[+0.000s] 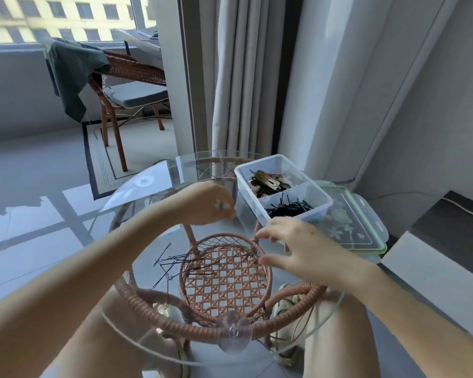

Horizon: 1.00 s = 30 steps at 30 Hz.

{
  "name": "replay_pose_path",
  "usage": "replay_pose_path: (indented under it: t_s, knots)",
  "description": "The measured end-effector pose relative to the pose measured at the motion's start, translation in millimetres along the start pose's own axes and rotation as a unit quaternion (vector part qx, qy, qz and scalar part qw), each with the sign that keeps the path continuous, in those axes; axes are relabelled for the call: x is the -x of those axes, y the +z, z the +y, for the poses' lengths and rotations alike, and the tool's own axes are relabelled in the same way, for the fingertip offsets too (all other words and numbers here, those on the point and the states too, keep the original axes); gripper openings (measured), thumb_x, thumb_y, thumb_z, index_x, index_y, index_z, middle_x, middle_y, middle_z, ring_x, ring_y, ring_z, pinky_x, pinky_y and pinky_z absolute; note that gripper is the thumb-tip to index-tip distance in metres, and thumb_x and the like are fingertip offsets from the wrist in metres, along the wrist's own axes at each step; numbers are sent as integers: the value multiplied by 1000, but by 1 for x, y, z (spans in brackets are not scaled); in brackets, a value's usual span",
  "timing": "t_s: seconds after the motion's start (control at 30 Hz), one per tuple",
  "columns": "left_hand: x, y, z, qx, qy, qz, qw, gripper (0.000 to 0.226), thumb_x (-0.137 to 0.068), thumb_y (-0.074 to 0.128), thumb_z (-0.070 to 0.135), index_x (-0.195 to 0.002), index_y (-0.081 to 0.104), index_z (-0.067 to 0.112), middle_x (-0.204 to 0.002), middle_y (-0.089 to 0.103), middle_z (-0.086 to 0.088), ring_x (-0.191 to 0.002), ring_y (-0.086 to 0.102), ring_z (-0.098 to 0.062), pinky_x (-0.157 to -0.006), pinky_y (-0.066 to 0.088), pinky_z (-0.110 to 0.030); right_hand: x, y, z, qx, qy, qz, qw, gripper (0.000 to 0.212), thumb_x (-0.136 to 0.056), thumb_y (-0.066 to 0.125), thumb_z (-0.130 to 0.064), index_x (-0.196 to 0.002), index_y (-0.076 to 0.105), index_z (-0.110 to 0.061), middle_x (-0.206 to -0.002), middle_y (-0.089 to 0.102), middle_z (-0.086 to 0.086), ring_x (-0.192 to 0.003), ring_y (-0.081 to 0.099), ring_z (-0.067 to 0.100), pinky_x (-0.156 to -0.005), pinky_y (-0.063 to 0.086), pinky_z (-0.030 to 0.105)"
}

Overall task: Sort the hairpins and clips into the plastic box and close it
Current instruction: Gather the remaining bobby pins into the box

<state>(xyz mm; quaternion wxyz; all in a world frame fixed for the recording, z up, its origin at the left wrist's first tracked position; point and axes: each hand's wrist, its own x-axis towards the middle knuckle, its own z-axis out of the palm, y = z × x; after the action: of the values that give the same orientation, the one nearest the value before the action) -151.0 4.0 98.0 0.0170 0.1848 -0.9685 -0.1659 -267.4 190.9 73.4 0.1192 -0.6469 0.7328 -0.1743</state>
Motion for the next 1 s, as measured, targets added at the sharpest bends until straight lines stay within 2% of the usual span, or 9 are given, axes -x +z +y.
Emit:
replay_pose_path:
  t_s: [0.1,0.17,0.23,0.4,0.5,0.63,0.73,0.87,1.0]
  knots:
    - [52,21,-44,-61,-49,-93,993,75,-71,63,58,-136,39,29,-141,40,1,-122,41,-15,-99,37,-30,-7,43,-6,57,-14,-86,995,88,-71,66,-57,-141,29,-19,-144,34,-5,-132,26,12,-111,23,31]
    - [84,37,-68,-80,-69,-140,984,99,-61,65,68,-142,18,38,-149,24,4,-134,25,-17,-108,29,-38,-19,64,-9,94,-12,-91,991,100,-68,64,-63,-145,18,-18,-151,22,-4,-138,16,15,-115,14,35]
    - [108,50,-86,-99,-76,-130,984,109,-56,66,71,-142,6,43,-152,15,5,-137,17,-19,-111,26,-41,-33,79,-16,105,-8,-69,992,104,-67,60,-69,-146,15,-18,-152,20,-3,-138,13,17,-115,11,39]
    - [114,59,-105,-65,-82,-56,993,113,-51,66,74,-144,13,36,-150,24,9,-134,22,-14,-108,29,-35,-61,102,-40,96,-31,-81,992,116,-58,55,-80,-146,11,-18,-154,15,-3,-140,7,20,-114,3,44]
    - [101,60,-102,-13,-74,-27,997,101,-56,75,58,-141,30,27,-140,37,5,-123,35,-12,-104,33,-30,-67,113,-54,93,-27,-50,994,108,-62,55,-76,-144,21,-16,-150,24,1,-137,16,22,-114,10,44]
    - [88,63,-85,48,-34,-13,998,65,-66,76,45,-122,55,21,-113,54,4,-97,53,-10,-89,45,-21,-71,116,-59,21,-40,52,998,57,-80,62,-46,-126,50,-14,-124,53,2,-115,41,20,-100,34,34]
    - [86,65,-75,53,-12,8,998,44,-73,70,39,-113,62,21,-103,60,4,-90,59,-11,-84,50,-23,-69,114,-55,-39,-28,75,996,33,-86,61,-28,-116,60,-13,-112,62,3,-106,47,18,-92,39,29]
    - [87,71,-66,61,-14,43,997,31,-81,66,24,-111,64,16,-101,66,-1,-86,61,-14,-84,52,-27,-65,108,-52,-57,-11,67,996,24,-88,59,-23,-109,63,-12,-105,65,4,-102,51,19,-90,42,31]
    - [90,74,-59,64,-32,88,994,29,-82,65,28,-108,65,14,-96,67,-3,-83,62,-16,-81,52,-31,-56,95,-48,-88,-6,42,995,33,-87,59,-36,-112,62,-14,-104,63,1,-97,53,13,-86,45,28]
